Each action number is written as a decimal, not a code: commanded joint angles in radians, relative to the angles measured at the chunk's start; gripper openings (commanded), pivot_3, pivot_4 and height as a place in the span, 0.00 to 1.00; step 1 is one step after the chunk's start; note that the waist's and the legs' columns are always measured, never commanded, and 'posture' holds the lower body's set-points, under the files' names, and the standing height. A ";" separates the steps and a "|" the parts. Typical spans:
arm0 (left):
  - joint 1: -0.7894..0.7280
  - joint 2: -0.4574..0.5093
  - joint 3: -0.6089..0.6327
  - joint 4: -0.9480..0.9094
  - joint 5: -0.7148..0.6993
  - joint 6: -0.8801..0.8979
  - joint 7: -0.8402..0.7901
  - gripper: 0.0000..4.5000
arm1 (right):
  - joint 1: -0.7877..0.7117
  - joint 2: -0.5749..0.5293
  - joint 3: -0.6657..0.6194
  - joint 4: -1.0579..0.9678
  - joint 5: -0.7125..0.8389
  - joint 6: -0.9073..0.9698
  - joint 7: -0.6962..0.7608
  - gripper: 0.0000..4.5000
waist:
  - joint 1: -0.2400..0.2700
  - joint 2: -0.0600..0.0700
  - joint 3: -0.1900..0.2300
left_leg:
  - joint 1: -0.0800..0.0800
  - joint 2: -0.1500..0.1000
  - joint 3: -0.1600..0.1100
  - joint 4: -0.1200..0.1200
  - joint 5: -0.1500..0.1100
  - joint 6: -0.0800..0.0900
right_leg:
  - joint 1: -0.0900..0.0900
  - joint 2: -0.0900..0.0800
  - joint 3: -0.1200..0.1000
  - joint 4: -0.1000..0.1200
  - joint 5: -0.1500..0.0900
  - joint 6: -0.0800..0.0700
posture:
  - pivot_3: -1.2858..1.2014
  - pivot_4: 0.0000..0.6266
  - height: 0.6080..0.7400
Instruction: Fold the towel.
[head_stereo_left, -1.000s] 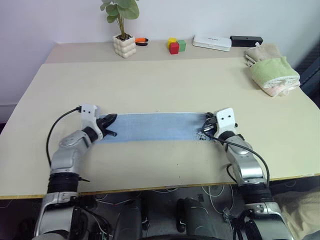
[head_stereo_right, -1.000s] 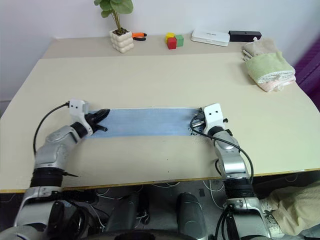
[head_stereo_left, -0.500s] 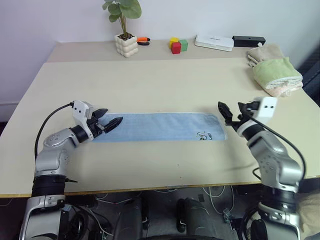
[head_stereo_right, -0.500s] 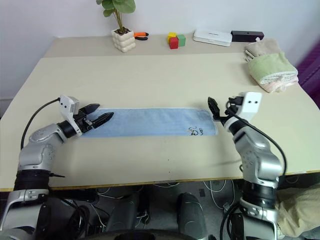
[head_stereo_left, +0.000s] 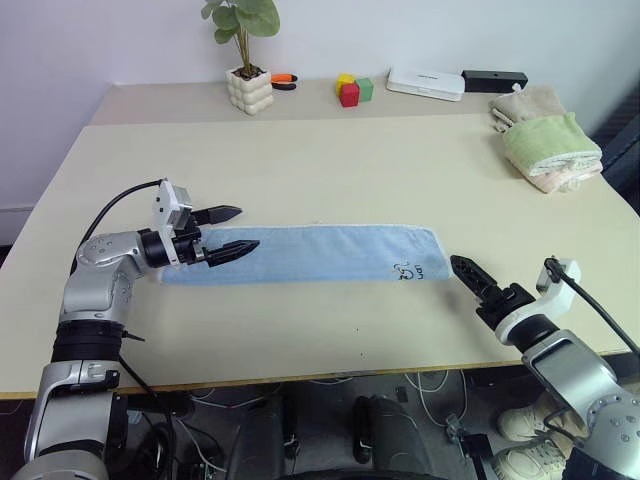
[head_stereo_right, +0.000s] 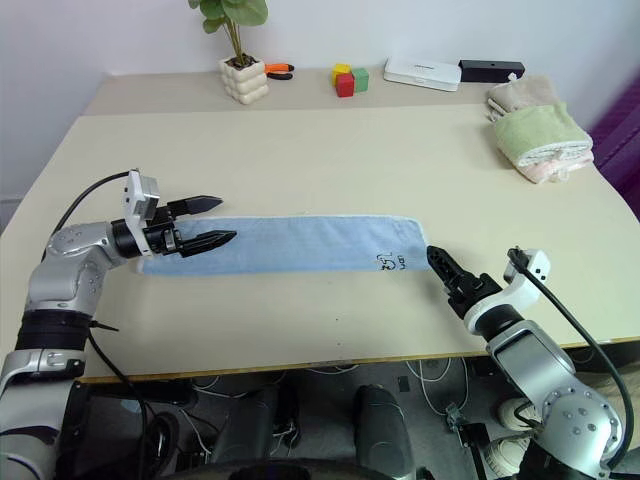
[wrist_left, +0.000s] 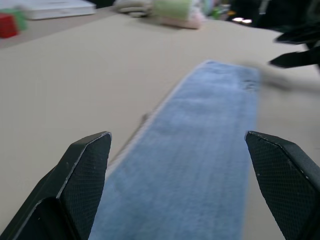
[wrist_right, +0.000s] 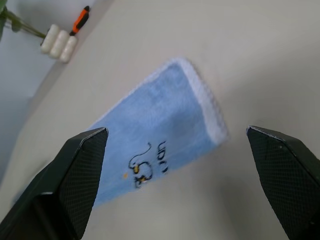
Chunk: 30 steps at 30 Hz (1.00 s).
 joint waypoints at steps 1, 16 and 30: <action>-0.038 0.035 0.000 -0.073 -0.067 0.071 -0.078 0.97 | 0.006 -0.003 0.025 0.011 0.103 -0.062 -0.081 1.00 | 0.000 0.000 0.000 | 0.000 0.000 0.000 0.000 0.000 0.000 | 0.000 0.000 0.000 0.000 0.000 0.000 | 0.52 0.24 1.00; 0.050 0.112 0.052 -0.198 -0.133 0.195 -0.101 0.97 | -0.129 -0.046 0.151 0.277 0.166 -0.162 -0.122 1.00 | -0.006 -0.001 -0.001 | 0.000 0.000 0.000 0.000 0.000 0.001 | 0.001 0.000 0.001 -0.001 0.000 0.000 | 0.52 0.24 1.00; 0.104 0.097 0.066 -0.223 -0.145 0.178 -0.021 1.00 | -0.234 -0.135 0.159 0.375 0.100 -0.164 -0.071 0.01 | 0.001 -0.002 -0.001 | 0.001 0.000 0.000 0.000 -0.001 0.000 | 0.001 0.000 0.001 -0.001 0.000 0.000 | 0.52 0.24 1.00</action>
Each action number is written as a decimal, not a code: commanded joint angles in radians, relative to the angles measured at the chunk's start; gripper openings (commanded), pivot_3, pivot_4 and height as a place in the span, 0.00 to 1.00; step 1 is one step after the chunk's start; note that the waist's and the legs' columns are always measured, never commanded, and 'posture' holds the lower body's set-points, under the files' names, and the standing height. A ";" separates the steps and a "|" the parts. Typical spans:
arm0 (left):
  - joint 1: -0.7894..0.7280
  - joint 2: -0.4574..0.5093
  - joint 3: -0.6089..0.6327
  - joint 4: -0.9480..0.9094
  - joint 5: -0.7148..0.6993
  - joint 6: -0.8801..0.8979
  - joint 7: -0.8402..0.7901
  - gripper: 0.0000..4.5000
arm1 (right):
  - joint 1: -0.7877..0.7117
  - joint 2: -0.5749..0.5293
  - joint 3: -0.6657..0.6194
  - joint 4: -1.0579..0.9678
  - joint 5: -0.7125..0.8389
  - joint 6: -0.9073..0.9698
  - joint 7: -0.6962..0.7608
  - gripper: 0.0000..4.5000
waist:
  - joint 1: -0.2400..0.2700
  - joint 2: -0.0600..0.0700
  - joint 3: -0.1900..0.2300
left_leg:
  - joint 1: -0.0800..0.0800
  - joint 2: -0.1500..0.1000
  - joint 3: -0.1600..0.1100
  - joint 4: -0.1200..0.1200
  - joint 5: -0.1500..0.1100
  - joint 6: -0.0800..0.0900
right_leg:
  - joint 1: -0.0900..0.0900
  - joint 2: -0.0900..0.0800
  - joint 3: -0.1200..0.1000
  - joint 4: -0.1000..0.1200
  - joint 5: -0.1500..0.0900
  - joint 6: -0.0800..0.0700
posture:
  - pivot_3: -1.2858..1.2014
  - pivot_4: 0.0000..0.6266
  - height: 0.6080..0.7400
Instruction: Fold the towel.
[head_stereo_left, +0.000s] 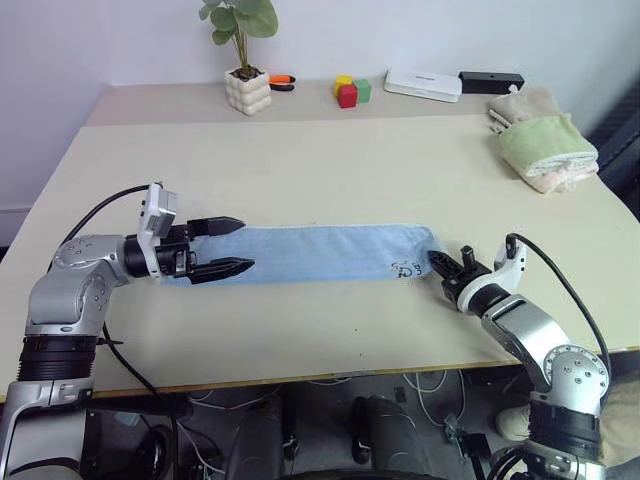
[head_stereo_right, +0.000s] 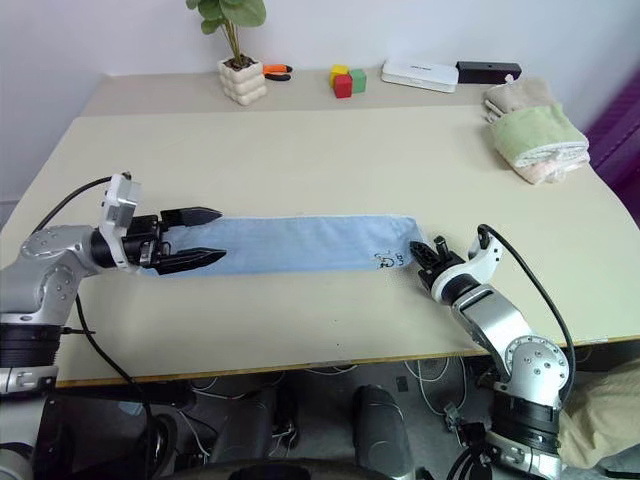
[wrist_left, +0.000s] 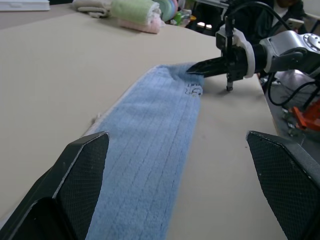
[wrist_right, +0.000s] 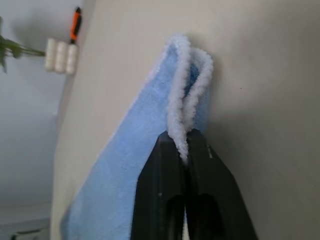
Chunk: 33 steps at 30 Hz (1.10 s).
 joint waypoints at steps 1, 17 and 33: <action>-0.009 -0.003 0.024 0.002 -0.014 -0.019 0.004 1.00 | -0.014 -0.066 -0.030 0.025 -0.047 -0.004 0.032 0.01 | 0.003 0.000 0.000 | 0.000 0.000 0.000 0.000 0.000 0.000 | 0.000 0.000 0.000 0.000 0.000 0.000 | 0.52 0.24 1.00; -0.090 -0.100 -0.047 0.136 0.041 -0.117 -0.022 1.00 | 0.044 -0.519 -0.059 -0.002 -0.388 0.087 0.377 0.01 | 0.004 0.002 0.001 | -0.002 -0.001 0.001 0.000 0.000 0.003 | -0.001 0.000 0.000 0.000 0.000 0.001 | 0.52 0.24 1.00; -0.066 -0.086 -0.036 0.075 0.041 -0.106 -0.009 1.00 | -0.156 -0.687 0.487 -0.376 -0.982 0.027 0.723 0.01 | 0.005 0.002 0.002 | -0.010 -0.001 0.000 0.003 0.000 0.004 | -0.007 -0.001 -0.001 0.000 0.000 0.001 | 0.52 0.24 1.00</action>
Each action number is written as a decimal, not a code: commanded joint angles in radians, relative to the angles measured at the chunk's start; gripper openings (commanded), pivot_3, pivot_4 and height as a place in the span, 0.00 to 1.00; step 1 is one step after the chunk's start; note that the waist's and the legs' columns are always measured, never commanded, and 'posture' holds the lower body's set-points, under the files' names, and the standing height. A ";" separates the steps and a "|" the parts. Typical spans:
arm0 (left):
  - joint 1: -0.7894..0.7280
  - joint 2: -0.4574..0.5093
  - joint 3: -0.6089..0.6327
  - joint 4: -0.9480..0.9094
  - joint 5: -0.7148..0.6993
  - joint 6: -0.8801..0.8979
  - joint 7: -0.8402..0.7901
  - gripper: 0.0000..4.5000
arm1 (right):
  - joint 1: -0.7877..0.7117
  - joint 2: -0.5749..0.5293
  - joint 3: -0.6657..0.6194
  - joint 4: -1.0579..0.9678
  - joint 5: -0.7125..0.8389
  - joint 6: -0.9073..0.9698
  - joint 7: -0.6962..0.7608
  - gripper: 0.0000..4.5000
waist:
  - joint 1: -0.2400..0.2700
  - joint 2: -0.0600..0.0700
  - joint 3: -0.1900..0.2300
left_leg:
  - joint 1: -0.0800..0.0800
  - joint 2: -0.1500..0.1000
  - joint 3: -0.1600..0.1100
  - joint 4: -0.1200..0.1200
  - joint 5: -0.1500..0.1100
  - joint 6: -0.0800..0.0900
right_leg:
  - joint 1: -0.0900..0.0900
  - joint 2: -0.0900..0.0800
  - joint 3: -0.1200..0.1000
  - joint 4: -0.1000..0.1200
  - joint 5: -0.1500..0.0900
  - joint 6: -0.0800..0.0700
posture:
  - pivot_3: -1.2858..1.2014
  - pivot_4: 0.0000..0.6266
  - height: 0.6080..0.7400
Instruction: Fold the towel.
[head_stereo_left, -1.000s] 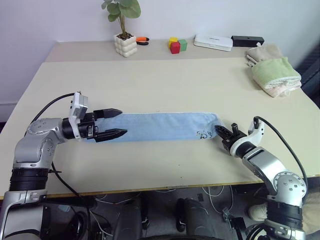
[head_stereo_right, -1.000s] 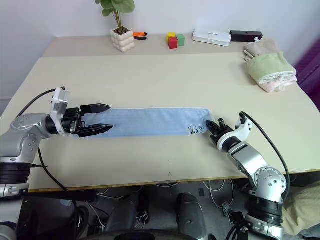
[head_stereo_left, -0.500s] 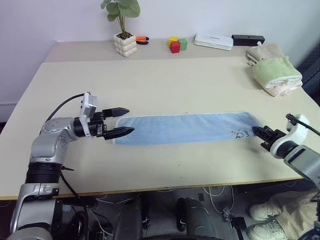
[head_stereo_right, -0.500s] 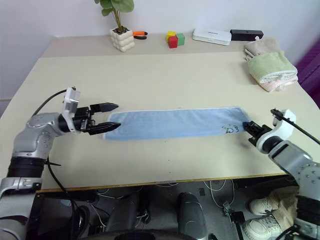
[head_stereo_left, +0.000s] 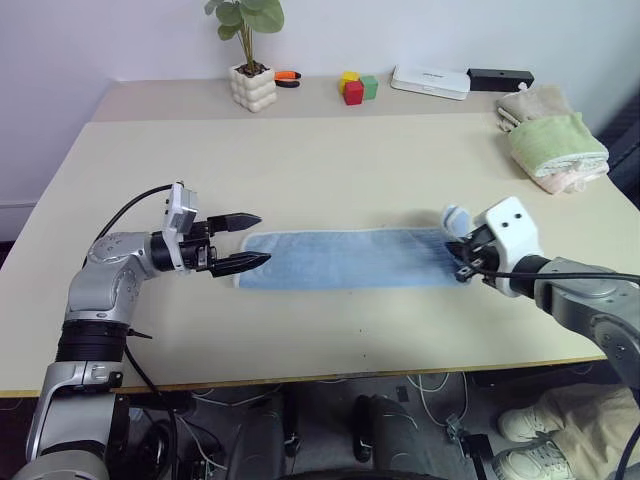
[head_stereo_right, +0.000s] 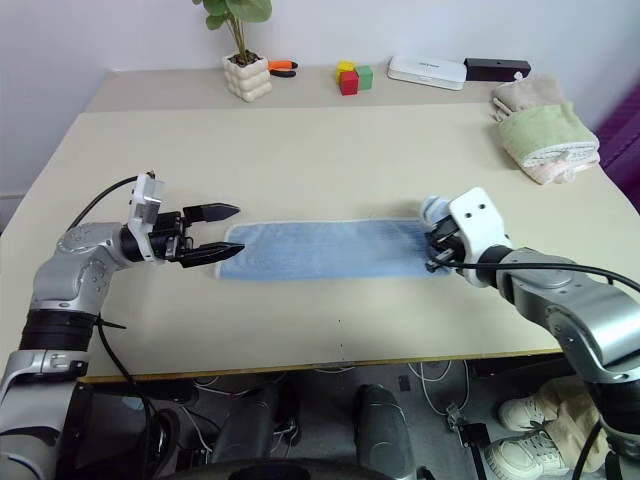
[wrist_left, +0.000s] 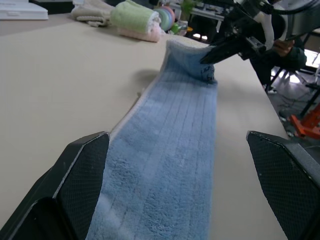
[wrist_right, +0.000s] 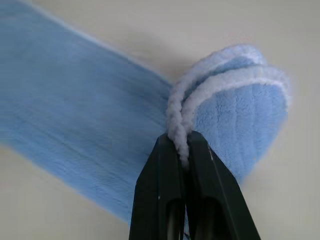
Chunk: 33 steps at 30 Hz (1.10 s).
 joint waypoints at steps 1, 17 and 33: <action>0.011 0.015 0.018 -0.060 -0.015 0.009 0.013 1.00 | -0.047 0.004 0.065 -0.047 -0.098 -0.026 0.060 0.01 | 0.000 0.000 0.000 | -0.001 0.000 0.000 0.000 0.000 0.000 | -0.001 0.000 0.000 0.000 0.000 0.000 | 0.52 0.24 1.00; 0.101 0.028 0.060 -0.180 -0.047 0.044 0.087 1.00 | -0.167 0.224 0.221 -0.008 -0.260 0.017 0.176 0.01 | 0.001 0.000 0.000 | -0.003 0.000 0.000 0.002 0.001 0.000 | -0.002 0.001 -0.001 0.001 0.002 0.003 | 0.52 0.24 1.00; 0.130 0.053 0.077 -0.203 -0.068 0.058 0.110 1.00 | -0.176 0.321 0.088 0.024 -0.245 -0.072 0.316 0.98 | 0.000 0.000 0.000 | -0.003 -0.001 0.000 0.002 0.001 -0.001 | -0.003 0.001 -0.001 0.002 0.002 0.003 | 0.52 0.24 1.00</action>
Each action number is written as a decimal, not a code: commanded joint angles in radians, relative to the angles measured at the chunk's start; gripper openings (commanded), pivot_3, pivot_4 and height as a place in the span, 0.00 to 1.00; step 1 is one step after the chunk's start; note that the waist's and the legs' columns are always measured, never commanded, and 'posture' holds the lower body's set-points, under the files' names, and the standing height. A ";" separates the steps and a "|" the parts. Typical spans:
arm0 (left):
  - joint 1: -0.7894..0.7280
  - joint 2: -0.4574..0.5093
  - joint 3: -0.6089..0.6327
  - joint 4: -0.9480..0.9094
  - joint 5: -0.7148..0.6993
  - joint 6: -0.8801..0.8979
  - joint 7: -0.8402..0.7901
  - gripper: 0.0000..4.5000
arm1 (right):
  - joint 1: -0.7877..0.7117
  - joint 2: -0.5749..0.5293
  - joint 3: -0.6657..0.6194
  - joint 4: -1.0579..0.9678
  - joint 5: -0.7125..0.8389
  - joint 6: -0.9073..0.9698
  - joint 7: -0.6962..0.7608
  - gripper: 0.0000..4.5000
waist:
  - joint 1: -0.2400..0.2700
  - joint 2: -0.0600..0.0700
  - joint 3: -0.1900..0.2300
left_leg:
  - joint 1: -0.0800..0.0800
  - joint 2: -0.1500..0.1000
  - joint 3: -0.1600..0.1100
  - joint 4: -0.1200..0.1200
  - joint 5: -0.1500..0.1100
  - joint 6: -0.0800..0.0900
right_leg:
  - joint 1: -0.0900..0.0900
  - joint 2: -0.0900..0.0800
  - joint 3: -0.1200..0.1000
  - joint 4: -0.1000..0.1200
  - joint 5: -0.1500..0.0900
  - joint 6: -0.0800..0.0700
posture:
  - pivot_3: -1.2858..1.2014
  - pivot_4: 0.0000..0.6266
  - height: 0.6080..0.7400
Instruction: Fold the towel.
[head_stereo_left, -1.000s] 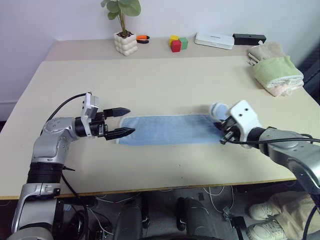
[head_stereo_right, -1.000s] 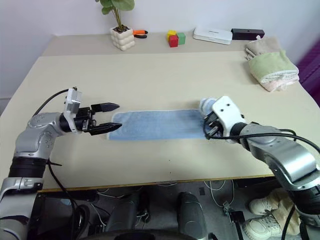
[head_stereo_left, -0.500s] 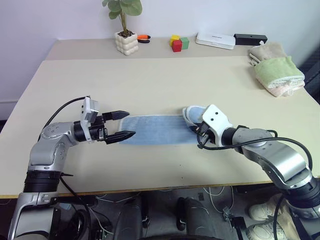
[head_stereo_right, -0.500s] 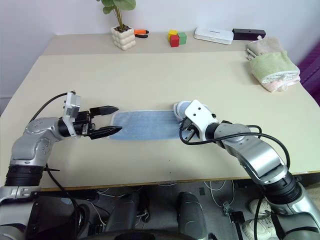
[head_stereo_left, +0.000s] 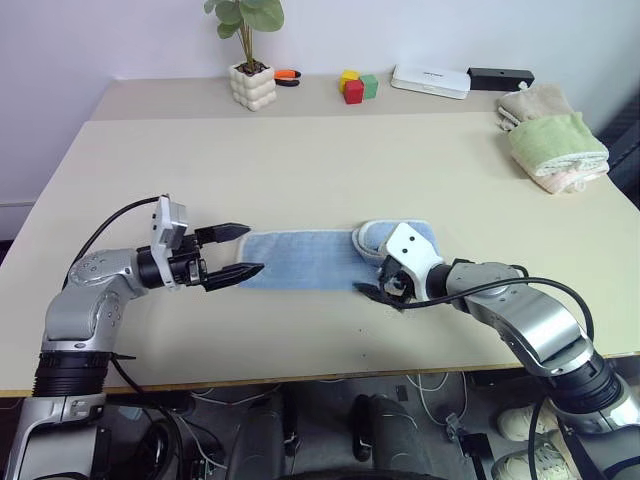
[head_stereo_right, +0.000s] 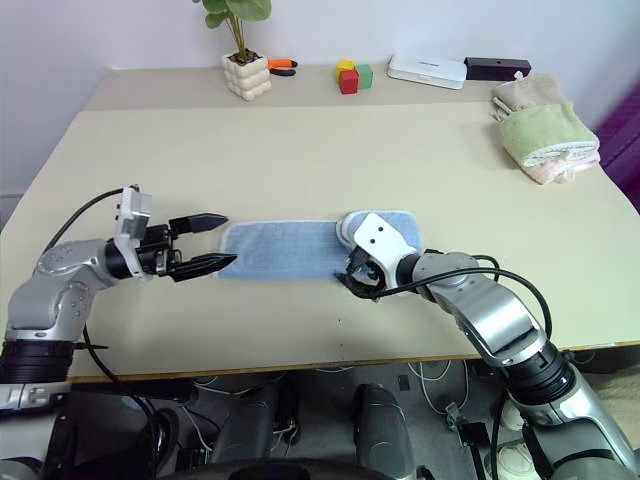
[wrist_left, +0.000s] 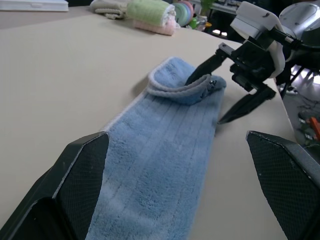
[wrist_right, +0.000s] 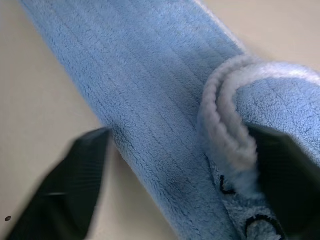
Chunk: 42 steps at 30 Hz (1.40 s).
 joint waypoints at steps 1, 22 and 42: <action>-0.020 0.011 0.022 -0.010 -0.014 -0.009 -0.001 1.00 | -0.035 0.033 -0.176 -0.020 0.085 -0.084 0.050 0.98 | 0.000 0.000 0.000 | 0.000 0.000 0.000 0.000 0.000 0.000 | 0.000 0.000 0.000 0.000 0.000 0.000 | 0.52 0.24 1.00; 0.063 0.035 0.071 -0.116 -0.058 0.066 0.071 1.00 | -0.031 0.339 -0.288 0.325 0.027 -0.280 -0.076 0.01 | -0.005 0.000 0.000 | 0.000 0.000 0.001 -0.001 0.005 -0.008 | 0.000 0.002 0.000 0.001 0.002 0.003 | 0.52 0.24 1.00; 0.301 -0.019 0.271 -0.430 -0.365 0.523 0.575 1.00 | 0.131 0.461 -0.109 0.340 -0.091 -0.513 0.023 0.51 | -0.007 -0.001 -0.002 | 0.005 0.001 -0.001 -0.001 0.005 -0.009 | 0.003 0.002 0.000 0.002 0.001 0.002 | 0.52 0.24 1.00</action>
